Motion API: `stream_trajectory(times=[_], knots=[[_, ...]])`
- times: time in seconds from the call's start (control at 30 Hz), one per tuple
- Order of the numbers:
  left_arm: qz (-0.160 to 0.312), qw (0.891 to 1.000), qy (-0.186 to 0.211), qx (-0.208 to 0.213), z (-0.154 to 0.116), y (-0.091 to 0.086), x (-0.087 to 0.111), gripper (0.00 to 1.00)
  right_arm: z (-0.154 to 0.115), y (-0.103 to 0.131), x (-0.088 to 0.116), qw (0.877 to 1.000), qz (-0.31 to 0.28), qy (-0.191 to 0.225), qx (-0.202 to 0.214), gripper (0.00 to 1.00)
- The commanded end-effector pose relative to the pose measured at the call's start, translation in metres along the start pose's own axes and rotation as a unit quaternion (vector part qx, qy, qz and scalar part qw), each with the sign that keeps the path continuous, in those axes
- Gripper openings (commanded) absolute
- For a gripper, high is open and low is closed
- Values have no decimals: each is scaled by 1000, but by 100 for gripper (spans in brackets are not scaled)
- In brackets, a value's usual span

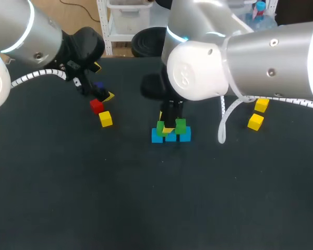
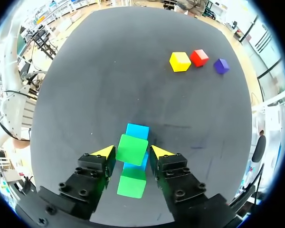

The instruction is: Place the blue cubes, place green cubes on the blue cubes, place the yellow cubes on the green cubes, then place the red cubes on the yellow cubes, and place purple cube on the red cubes.

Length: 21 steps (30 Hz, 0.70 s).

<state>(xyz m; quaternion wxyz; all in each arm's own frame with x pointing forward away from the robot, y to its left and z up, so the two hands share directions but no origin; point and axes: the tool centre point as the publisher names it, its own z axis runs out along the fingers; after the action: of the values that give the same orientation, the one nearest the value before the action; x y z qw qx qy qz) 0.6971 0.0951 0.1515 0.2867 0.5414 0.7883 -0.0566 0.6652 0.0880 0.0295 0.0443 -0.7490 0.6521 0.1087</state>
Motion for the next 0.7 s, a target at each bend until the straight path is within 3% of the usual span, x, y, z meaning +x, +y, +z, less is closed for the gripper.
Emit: stream_trajectory(times=[0.03, 0.47, 0.7], knots=[[1, 1000, -2, 2, 1, 2, 1, 100, 0, 0, 0, 1000, -2, 0, 1, 46], [1, 1000, -2, 2, 1, 2, 1, 100, 1, -1, 1, 1000, -18, 5, 3, 50], [1, 1000, -2, 2, 1, 2, 1, 100, 1, -1, 1, 1000, -23, 8, 5, 44]])
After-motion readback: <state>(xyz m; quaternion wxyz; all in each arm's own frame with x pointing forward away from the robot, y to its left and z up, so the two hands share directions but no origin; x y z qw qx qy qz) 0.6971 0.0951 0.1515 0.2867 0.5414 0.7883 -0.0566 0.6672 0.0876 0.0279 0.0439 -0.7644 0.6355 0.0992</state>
